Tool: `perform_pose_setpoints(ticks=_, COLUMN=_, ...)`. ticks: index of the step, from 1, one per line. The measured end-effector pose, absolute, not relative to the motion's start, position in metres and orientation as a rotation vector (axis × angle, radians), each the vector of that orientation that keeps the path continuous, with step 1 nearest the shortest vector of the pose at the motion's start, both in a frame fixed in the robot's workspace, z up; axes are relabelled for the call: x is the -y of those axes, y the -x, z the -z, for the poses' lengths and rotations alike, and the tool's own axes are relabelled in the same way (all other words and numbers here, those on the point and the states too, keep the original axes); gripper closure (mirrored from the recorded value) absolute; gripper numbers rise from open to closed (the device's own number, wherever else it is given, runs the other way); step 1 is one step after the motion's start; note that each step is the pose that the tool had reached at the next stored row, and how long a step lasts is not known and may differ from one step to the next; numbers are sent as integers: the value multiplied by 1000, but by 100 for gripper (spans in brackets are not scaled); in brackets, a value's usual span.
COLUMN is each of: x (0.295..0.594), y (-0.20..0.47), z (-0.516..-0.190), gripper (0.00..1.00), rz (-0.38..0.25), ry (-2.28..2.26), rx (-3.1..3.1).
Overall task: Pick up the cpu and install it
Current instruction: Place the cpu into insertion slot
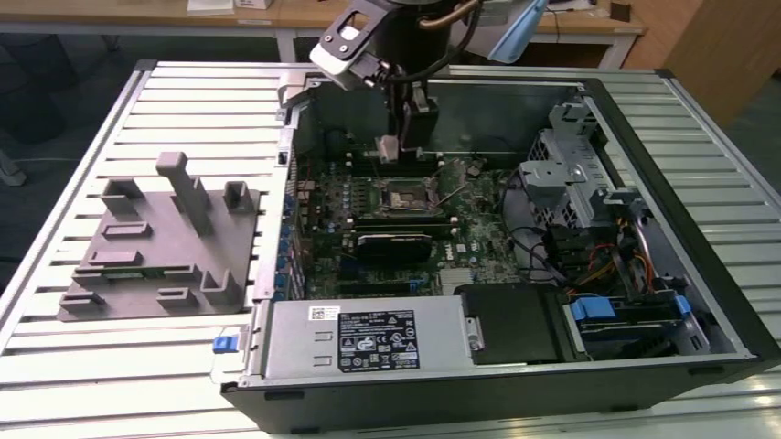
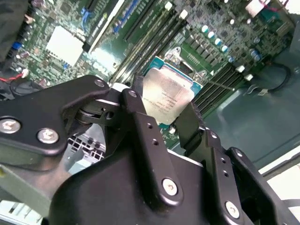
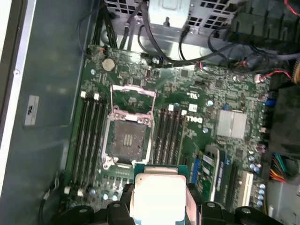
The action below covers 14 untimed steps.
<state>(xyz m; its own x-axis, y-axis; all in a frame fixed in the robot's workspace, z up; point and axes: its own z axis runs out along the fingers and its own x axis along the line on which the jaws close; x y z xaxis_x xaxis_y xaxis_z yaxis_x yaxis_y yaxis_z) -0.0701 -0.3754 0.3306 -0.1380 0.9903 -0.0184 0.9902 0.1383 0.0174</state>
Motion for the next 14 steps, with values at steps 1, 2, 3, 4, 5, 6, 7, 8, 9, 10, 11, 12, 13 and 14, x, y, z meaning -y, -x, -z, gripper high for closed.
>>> perform_pose_setpoints(ticks=1, x=373, y=69, z=-329, gripper=47, rz=-1, ry=-2046, rx=-2351)
perform_pose_setpoints(ticks=2, x=372, y=67, z=-327, gripper=47, rz=-1, ry=-2046, rx=-2351)
perform_pose_setpoints(ticks=3, x=370, y=66, z=-325, gripper=47, rz=-1, ry=-2046, rx=-2351)
perform_pose_setpoints(ticks=4, x=369, y=65, z=-323, gripper=47, rz=-1, ry=-2047, rx=-2351)
perform_pose_setpoints(ticks=5, x=368, y=64, z=-321, gripper=47, rz=-1, ry=-2047, rx=-2351)
perform_pose_setpoints(ticks=6, x=366, y=63, z=-320, gripper=47, rz=0, ry=-2048, rx=-2351)
perform_pose_setpoints(ticks=7, x=364, y=62, z=-318, gripper=47, rz=0, ry=-2048, rx=-2351)
perform_pose_setpoints(ticks=8, x=363, y=61, z=-316, gripper=47, rz=0, ry=-2049, rx=-2351)
perform_pose_setpoints(ticks=9, x=361, y=60, z=-314, gripper=47, rz=0, ry=-2049, rx=-2351)
perform_pose_setpoints(ticks=10, x=359, y=59, z=-312, gripper=47, rz=1, ry=-2049, rx=-2351)
perform_pose_setpoints(ticks=11, x=357, y=58, z=-311, gripper=47, rz=1, ry=-2050, rx=-2351)
perform_pose_setpoints(ticks=12, x=356, y=57, z=-309, gripper=47, rz=1, ry=-2050, rx=-2350)
perform_pose_setpoints(ticks=13, x=355, y=56, z=-307, gripper=47, rz=2, ry=-2052, rx=-2349)
perform_pose_setpoints(ticks=14, x=354, y=56, z=-305, gripper=47, rz=1, ry=-2055, rx=-2346)
